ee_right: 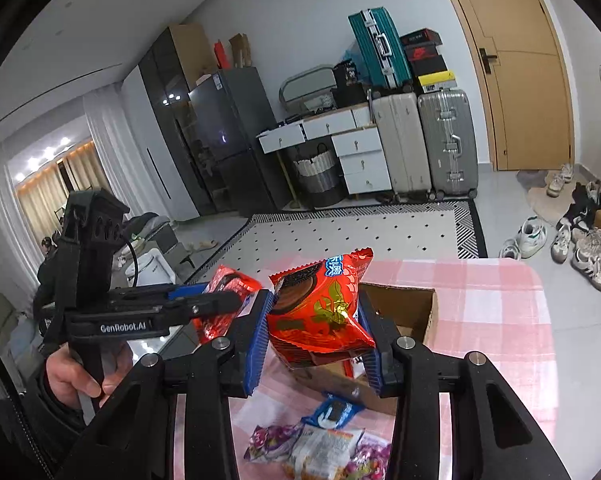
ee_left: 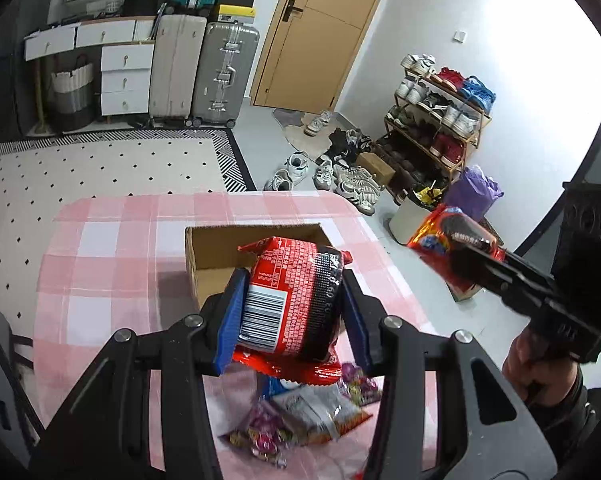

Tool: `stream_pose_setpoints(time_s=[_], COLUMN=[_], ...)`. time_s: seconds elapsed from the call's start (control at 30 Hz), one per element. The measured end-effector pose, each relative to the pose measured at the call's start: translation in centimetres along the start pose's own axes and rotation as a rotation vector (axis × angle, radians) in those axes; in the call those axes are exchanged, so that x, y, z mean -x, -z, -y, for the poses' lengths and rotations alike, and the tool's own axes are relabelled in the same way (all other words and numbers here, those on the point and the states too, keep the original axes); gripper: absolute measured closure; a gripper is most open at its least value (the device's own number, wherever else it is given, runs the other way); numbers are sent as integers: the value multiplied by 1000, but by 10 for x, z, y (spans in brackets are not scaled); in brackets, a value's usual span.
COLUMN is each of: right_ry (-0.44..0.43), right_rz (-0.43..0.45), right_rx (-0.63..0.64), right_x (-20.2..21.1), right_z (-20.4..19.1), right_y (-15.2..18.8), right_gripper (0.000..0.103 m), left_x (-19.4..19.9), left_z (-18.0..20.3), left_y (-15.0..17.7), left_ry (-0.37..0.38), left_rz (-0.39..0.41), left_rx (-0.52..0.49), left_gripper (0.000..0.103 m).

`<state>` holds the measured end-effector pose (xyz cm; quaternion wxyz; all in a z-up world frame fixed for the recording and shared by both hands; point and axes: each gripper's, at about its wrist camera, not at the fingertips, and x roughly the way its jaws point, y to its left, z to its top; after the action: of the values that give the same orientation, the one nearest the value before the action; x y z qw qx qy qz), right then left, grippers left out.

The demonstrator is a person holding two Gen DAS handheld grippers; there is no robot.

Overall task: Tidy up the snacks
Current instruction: 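Carry both held snacks over the cardboard box, then release both snacks into the box and open both grippers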

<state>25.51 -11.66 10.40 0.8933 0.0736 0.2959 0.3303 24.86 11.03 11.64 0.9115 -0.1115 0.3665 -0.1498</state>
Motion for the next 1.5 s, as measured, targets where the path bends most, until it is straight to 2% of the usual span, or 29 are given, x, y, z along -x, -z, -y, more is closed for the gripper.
stream_pose_setpoints(time_s=[0.1,0.27,0.43,0.8,0.87,0.9,0.93,1.03,1.1,1.27,1.33,1.5], right_ry=[0,6,14,41,55,87,104,98,58,45,45,40], right_rz=[-13,-56,-126,-189,-182,-168,-156,-123,-111,-65,-42,7], right_rx=[-12,-33,-40,-37,-1,26,41,17,-12,3,2,24], right_x=[-22,-62,-104,-156,-161,-161,-161,-154,-148,-119,-104,-66], right_z=[10,25,40,64,63,63,63,66,69,59,54,34], right_y=[-9,-11,2,32,32,33,33,32,32,33,33,39], right_gripper=[63,63,63,62,56,52,50,49,49,48,43,35], left_x=[-26,-79,-121,-188,-192,-192,-192,-183,-176,-155,-142,-106], left_z=[-9,-30,-46,-75,-77,-79,-80,-77,-70,-50,-39,-21], left_y=[-15,-20,-4,13,14,13,13,15,18,28,34,48], left_ry=[-12,-19,-18,7,11,2,-3,-24,-44,-69,-92,-128], left_rz=[-20,-84,-129,-189,-181,-180,-175,-127,-118,-95,-80,-28], left_rx=[12,47,70,106,109,115,125,112,86,37,26,11], left_gripper=[61,61,61,61,55,41,35,34,35,34,28,23])
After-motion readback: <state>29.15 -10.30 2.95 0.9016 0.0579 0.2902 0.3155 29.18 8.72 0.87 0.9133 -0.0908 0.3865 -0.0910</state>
